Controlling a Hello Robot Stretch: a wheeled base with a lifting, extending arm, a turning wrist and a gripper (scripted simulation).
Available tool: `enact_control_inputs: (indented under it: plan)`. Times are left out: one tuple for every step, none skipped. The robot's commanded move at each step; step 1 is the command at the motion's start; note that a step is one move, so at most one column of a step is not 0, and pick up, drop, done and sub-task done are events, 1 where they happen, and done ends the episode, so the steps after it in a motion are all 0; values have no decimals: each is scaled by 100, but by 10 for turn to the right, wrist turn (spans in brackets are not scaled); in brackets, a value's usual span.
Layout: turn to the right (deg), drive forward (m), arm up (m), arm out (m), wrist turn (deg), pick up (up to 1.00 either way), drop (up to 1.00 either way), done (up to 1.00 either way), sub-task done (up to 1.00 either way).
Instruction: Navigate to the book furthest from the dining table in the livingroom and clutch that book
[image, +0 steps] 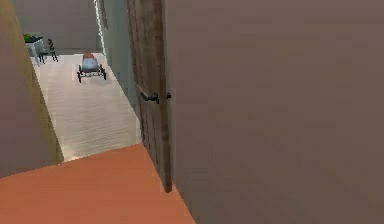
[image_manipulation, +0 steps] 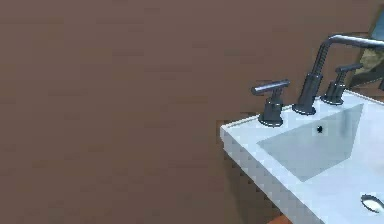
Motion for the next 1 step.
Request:
enact_control_inputs:
  plan:
    - [-270, 0, 0, 0, 0, 0, 0, 0, 0]
